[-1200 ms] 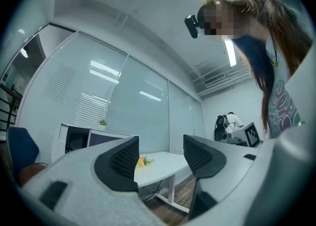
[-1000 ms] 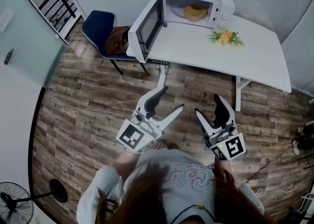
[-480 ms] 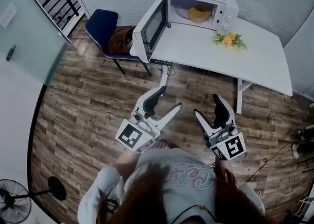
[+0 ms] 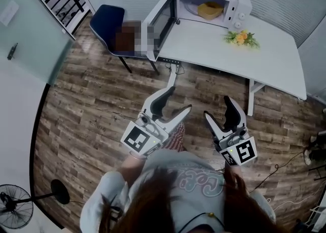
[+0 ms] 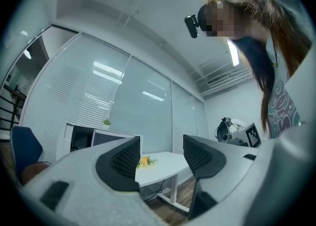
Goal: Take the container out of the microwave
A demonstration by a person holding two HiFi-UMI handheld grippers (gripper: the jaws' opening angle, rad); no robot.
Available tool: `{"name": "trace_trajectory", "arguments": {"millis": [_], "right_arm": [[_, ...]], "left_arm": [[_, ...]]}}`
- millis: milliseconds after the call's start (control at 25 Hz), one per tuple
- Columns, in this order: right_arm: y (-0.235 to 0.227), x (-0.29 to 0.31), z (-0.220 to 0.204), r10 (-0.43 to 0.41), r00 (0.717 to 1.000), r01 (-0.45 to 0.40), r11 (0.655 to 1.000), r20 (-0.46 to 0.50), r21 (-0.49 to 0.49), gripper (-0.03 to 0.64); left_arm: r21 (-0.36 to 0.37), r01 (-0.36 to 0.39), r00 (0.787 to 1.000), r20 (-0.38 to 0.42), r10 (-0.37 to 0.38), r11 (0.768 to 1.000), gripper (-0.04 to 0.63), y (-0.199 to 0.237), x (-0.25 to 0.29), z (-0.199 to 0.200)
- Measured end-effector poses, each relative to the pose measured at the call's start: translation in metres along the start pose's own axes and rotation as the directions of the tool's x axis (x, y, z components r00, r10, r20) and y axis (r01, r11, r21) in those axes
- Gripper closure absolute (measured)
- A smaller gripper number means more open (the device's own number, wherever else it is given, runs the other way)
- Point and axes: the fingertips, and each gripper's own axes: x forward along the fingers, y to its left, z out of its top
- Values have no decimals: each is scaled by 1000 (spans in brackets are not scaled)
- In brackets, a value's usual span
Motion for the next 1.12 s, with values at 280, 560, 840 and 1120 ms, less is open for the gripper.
{"name": "trace_trajectory", "arguments": {"millis": [280, 560, 840, 1120], "right_arm": [[-9, 24, 4, 27, 999, -27, 1000, 30, 1, 301], [-38, 58, -1, 20, 999, -19, 1000, 40, -8, 301], [-73, 94, -3, 3, 999, -2, 1000, 49, -31, 301], [-121, 128, -4, -41, 998, 42, 998, 38, -48, 301]], "left_arm": [[20, 26, 999, 31, -26, 999, 341, 18, 17, 1], [39, 4, 999, 34, -6, 999, 341, 57, 42, -5], [34, 8, 1000, 27, -9, 999, 341, 99, 75, -15], [22, 36, 999, 28, -37, 999, 341, 137, 121, -22]]}}
